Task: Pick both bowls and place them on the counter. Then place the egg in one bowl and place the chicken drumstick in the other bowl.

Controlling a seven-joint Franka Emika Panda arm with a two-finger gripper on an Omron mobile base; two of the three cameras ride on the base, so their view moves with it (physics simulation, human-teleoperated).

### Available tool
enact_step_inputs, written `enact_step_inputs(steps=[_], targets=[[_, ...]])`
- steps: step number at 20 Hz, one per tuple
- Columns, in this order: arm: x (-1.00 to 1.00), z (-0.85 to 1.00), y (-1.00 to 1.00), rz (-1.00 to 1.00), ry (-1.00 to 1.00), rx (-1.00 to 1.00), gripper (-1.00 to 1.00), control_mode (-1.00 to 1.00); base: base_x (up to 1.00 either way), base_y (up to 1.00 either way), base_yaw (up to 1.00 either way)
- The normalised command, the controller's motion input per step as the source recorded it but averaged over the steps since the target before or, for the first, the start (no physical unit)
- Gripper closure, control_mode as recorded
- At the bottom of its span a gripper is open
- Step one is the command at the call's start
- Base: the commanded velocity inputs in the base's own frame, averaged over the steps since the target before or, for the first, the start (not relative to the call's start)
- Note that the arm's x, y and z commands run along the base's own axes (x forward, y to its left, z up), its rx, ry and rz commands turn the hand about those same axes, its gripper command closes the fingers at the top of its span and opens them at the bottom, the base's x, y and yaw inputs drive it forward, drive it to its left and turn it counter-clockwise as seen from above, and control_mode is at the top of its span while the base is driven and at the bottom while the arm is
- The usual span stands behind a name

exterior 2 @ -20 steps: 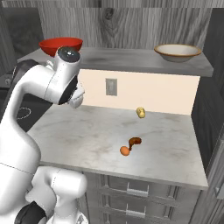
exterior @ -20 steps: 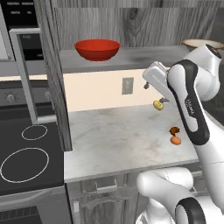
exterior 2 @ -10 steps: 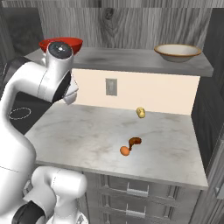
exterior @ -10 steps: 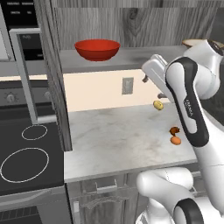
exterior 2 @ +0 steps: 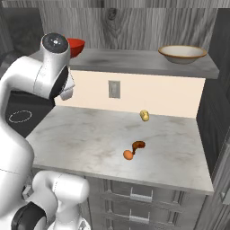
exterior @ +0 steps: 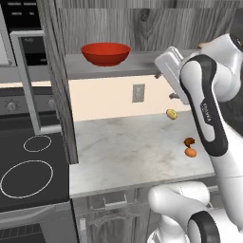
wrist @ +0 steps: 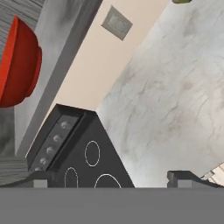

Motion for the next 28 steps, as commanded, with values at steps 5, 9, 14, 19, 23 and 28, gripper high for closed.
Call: enact_step_inputs(steps=[5, 9, 14, 19, 23, 28], targets=[[0.00, 0.26, 0.07, 0.00, -0.12, 0.14, -1.00, -1.00, 0.00, 0.00, 0.00], [0.07, 0.22, 0.13, -0.01, -0.04, 0.12, -1.00, -1.00, 0.00, 0.00, 0.00], [0.24, 0.16, 0.09, -0.01, 0.00, 0.13, -1.00, -1.00, 0.00, 0.00, 0.00], [0.34, 0.11, 0.05, 0.00, 0.00, 0.12, -1.00, -1.00, 0.00, 0.00, 0.00], [0.38, 0.06, 0.00, 0.00, 0.00, 0.12, -1.00, -1.00, 0.00, 0.00, 0.00], [0.39, 0.02, 0.02, 0.00, 0.00, 0.07, -1.00, -1.00, 0.00, 0.00, 0.00]])
